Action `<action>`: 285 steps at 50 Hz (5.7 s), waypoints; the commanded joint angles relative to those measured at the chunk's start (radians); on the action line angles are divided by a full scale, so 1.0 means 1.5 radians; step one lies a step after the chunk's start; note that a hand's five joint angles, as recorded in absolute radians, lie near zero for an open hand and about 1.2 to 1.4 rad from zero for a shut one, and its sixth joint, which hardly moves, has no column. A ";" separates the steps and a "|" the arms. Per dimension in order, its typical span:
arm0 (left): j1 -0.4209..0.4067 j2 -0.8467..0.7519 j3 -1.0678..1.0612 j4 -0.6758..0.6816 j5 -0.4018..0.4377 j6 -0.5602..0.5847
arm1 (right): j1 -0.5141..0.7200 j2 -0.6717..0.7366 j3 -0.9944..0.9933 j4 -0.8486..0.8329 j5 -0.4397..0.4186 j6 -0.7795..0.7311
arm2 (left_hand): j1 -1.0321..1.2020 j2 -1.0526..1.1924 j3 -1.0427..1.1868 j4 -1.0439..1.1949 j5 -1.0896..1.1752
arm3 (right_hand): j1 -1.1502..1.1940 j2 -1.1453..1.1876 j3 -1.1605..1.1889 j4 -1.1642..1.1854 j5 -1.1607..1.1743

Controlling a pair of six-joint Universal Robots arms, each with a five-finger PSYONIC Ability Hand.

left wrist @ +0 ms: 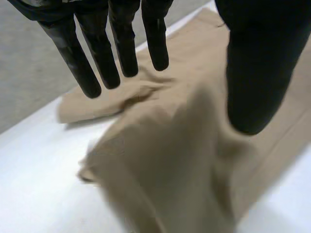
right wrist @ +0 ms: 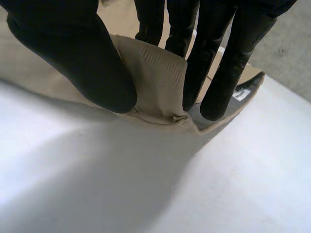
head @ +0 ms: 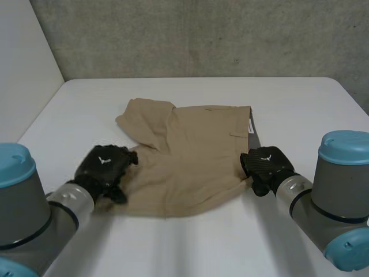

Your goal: Fold the shorts.

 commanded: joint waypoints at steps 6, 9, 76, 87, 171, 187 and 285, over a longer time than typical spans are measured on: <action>0.077 0.118 -0.085 -0.003 0.076 0.031 | -0.039 -0.006 -0.016 0.033 -0.007 0.064 | 0.032 0.018 0.014 0.023 0.024 | 0.279 0.144 0.132 0.136 0.159; 0.077 0.152 -0.104 -0.005 0.077 0.030 | -0.041 -0.006 -0.017 0.033 -0.008 0.063 | 0.154 0.141 0.137 0.145 0.147 | 0.279 0.144 0.132 0.136 0.159; 0.097 0.045 -0.208 0.111 0.033 0.128 | -0.041 0.005 -0.017 0.024 0.001 0.022 | 0.544 0.531 0.527 0.535 0.537 | 0.279 0.144 0.132 0.136 0.159; 0.094 0.072 -0.209 0.107 0.036 0.102 | -0.041 0.001 -0.014 0.024 0.002 0.015 | 0.626 0.613 0.609 0.617 0.619 | 0.279 0.144 0.132 0.136 0.159; -0.007 -0.546 0.760 -0.282 0.035 0.152 | -0.049 -0.103 0.102 0.192 -0.013 -0.310 | 0.546 0.533 0.529 0.537 0.539 | 0.279 0.144 0.132 0.136 0.159; 0.013 -0.430 0.602 -0.278 0.017 0.155 | -0.048 -0.103 0.103 0.185 -0.012 -0.311 | 0.548 0.535 0.531 0.539 0.541 | 0.279 0.144 0.132 0.136 0.159; -0.051 -0.308 0.524 -0.054 -0.077 0.008 | -0.041 0.031 -0.169 0.012 0.074 -0.088 | 0.626 0.613 0.609 0.617 0.619 | 0.279 0.144 0.132 0.136 0.159</action>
